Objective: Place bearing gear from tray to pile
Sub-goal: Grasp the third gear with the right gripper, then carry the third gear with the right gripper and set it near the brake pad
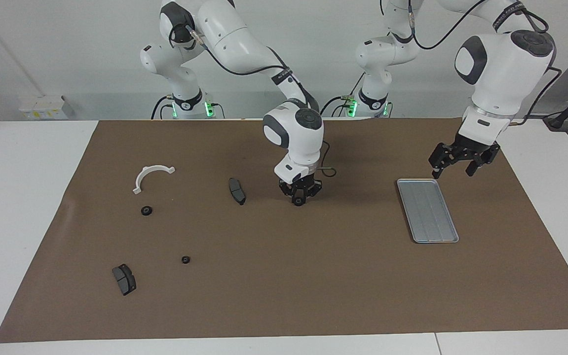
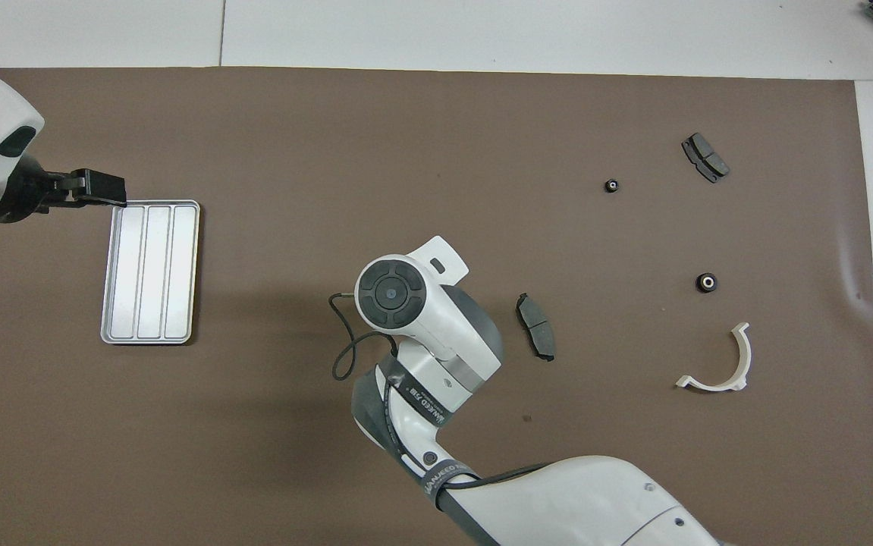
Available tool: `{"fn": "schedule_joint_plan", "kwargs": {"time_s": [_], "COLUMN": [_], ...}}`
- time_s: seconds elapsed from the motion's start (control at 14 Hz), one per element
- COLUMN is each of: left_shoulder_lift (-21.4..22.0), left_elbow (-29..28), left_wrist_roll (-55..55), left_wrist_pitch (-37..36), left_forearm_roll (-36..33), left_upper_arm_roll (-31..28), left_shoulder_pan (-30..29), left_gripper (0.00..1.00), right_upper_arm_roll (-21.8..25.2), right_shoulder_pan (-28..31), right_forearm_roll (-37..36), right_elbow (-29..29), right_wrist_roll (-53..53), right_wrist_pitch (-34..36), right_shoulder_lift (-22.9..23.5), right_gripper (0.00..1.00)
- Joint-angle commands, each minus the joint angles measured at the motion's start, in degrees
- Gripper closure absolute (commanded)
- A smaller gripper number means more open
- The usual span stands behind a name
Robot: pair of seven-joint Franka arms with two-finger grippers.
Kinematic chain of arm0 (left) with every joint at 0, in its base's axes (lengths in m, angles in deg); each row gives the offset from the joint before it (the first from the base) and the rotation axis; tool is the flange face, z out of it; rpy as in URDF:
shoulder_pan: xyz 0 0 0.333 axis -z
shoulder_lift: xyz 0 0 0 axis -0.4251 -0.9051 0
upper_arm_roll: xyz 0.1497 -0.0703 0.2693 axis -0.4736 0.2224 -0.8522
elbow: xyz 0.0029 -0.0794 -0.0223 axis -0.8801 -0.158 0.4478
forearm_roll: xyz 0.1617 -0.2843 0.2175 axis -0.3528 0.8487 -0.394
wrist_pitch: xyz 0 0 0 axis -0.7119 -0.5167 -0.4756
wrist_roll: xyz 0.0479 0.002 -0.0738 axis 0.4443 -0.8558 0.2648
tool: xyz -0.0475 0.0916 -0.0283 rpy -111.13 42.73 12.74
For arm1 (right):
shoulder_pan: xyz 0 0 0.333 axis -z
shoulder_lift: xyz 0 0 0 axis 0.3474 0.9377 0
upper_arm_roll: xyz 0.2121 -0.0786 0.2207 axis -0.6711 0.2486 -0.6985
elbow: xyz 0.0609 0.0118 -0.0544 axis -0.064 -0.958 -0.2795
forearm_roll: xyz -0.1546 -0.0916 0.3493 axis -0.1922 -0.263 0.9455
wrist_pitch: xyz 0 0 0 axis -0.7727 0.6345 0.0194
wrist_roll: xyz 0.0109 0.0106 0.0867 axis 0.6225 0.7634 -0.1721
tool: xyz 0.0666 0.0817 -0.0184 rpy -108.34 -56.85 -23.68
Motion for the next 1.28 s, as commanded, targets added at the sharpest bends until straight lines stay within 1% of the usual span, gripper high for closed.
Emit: {"fn": "schedule_joint_plan", "kwargs": {"time_s": [0.0, 0.14, 0.21, 0.57, 0.78, 0.86, 1.21], "left_shoulder_lift": [0.3, 0.3, 0.3, 0.3, 0.7, 1.5, 3.2], "left_elbow": [0.6, 0.6, 0.6, 0.6, 0.6, 0.6, 0.6], "left_wrist_roll": [-0.8, -4.0, -5.4, -5.9, -5.6, -5.5, -5.4], "left_wrist_pitch": [-1.2, -1.6, -1.7, -1.2, -1.8, -2.2, -3.8], "left_forearm_roll": [0.7, 0.7, 0.7, 0.7, 0.6, 0.6, 0.6], "left_upper_arm_roll": [-0.2, -0.2, -0.2, -0.3, -0.3, -0.3, -0.4], "left_shoulder_pan": [0.1, 0.1, 0.1, 0.0, -0.2, 0.1, 0.0], "left_gripper": [0.0, 0.0, 0.0, 0.0, 0.0, 0.0, 0.0], "right_upper_arm_roll": [-0.4, -0.5, -0.5, -0.5, -0.5, -0.5, -0.5], "right_shoulder_pan": [2.7, 5.7, 7.1, 14.9, 18.5, 20.8, 27.0], "right_forearm_roll": [0.6, 0.4, 0.4, 0.5, 0.5, 0.5, 0.5], "right_elbow": [-7.5, -16.8, -20.4, -30.6, -34.8, -35.6, -39.7], "right_wrist_roll": [-0.1, -2.5, -4.2, -16.8, -21.0, -22.6, -31.9], "right_wrist_pitch": [-0.8, -5.9, -7.2, -7.2, -5.5, -5.1, -6.0], "right_shoulder_lift": [-6.6, -13.1, -16.0, -24.7, -27.1, -27.4, -28.7], "right_gripper": [1.0, 1.0, 1.0, 1.0, 1.0, 1.0, 1.0]}}
